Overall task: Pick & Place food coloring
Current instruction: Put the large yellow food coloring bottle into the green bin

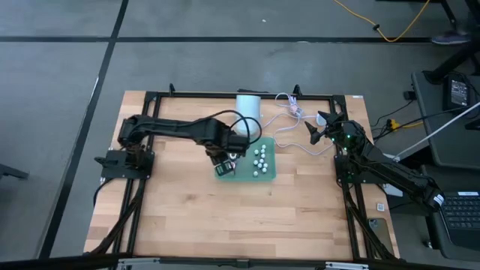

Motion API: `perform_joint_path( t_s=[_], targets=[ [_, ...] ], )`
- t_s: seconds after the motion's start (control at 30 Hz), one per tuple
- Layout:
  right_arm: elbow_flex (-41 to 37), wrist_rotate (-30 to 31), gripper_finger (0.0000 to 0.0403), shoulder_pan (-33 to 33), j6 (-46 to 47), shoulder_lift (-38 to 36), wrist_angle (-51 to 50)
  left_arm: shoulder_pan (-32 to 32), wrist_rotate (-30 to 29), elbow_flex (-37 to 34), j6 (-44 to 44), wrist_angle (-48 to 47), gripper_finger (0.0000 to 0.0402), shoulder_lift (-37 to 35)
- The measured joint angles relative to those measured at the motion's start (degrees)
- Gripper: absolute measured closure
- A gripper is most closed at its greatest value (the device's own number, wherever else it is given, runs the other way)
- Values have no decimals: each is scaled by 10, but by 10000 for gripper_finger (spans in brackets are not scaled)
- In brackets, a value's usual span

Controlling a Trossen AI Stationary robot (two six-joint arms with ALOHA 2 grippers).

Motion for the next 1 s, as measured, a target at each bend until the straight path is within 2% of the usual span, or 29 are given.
perform_joint_path(
  t_s=[0.33, 0.73, 1.0],
  targets=[
    [0, 0, 10, 0, 0, 0, 0, 3, 13, -4, 19, 44, 286, 38],
    [0, 0, 10, 0, 0, 0, 0, 4, 20, -109, 32, 143, 285, 37],
    [0, 0, 10, 0, 0, 0, 0, 10, 30, -138, 34, 167, 283, 37]
  ],
)
